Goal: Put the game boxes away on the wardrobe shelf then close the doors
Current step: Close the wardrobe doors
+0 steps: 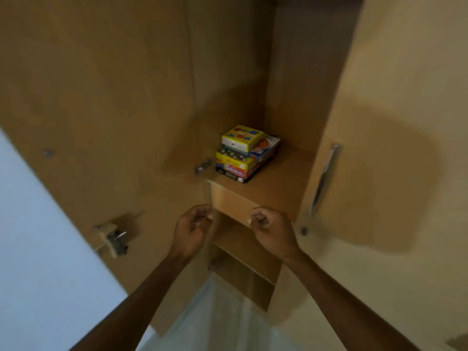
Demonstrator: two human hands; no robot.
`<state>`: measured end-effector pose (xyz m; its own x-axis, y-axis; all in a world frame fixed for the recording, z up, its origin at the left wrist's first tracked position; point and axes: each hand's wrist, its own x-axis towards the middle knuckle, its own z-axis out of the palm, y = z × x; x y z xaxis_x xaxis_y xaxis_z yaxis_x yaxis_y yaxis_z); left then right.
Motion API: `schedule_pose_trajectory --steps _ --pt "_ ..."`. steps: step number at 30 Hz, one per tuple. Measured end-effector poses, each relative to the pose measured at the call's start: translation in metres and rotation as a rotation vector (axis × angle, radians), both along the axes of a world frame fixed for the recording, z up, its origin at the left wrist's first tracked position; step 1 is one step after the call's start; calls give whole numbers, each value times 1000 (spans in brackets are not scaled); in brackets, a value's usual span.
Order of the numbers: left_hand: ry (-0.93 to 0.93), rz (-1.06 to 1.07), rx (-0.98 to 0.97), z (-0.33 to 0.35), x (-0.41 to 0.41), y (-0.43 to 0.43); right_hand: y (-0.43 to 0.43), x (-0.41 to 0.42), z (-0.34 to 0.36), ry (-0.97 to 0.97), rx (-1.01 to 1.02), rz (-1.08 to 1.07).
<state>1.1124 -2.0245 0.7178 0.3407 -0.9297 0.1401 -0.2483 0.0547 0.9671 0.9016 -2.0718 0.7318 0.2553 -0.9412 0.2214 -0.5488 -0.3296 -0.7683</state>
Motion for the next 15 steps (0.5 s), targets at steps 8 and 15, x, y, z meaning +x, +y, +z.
schedule_pose_trajectory --steps 8,15 --pt "-154 420 -57 19 153 114 43 185 16 -17 50 318" --pt "-213 374 -134 90 237 121 71 290 58 -93 -22 306"
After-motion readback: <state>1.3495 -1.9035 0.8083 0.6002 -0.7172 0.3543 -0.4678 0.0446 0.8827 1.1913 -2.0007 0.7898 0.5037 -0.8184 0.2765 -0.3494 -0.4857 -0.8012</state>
